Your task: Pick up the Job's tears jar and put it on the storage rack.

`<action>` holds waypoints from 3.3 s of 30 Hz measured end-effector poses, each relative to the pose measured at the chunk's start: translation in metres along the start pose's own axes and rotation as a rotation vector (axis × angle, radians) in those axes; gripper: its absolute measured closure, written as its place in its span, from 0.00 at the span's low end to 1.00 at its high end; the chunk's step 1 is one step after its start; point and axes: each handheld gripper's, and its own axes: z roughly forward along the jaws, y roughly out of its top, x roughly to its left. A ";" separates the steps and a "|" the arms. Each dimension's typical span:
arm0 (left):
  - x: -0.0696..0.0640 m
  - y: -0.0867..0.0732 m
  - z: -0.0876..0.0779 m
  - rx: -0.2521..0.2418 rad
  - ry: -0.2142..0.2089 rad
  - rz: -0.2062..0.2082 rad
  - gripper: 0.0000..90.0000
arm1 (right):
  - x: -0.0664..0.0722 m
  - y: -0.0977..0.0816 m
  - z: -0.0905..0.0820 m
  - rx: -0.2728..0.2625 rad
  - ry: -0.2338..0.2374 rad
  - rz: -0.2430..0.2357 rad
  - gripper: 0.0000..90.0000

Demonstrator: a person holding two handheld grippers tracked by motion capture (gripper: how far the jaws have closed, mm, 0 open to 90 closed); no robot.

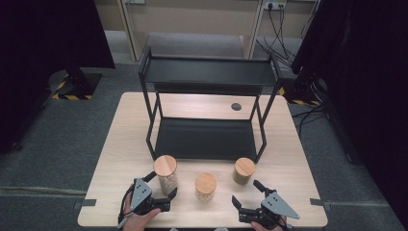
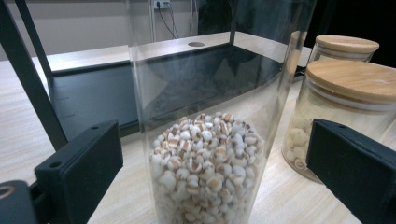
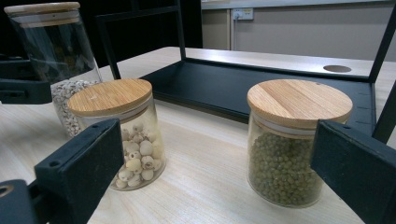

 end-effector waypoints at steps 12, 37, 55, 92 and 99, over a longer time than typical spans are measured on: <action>0.002 0.006 0.003 -0.003 0.001 -0.020 0.05 | 0.000 0.000 0.000 -0.004 -0.004 0.007 0.04; -0.004 0.009 0.015 -0.041 0.030 0.005 0.28 | -0.002 -0.001 0.001 0.003 0.004 0.018 0.04; -0.002 0.022 0.018 -0.023 0.039 0.000 0.28 | -0.002 -0.001 0.001 -0.001 0.010 0.019 0.05; 0.016 0.072 0.067 -0.042 0.053 -0.004 0.28 | -0.004 -0.002 -0.001 -0.003 0.024 0.032 0.05; 0.019 0.079 0.081 -0.035 0.067 -0.003 0.28 | -0.005 -0.002 -0.001 -0.003 0.025 0.032 0.05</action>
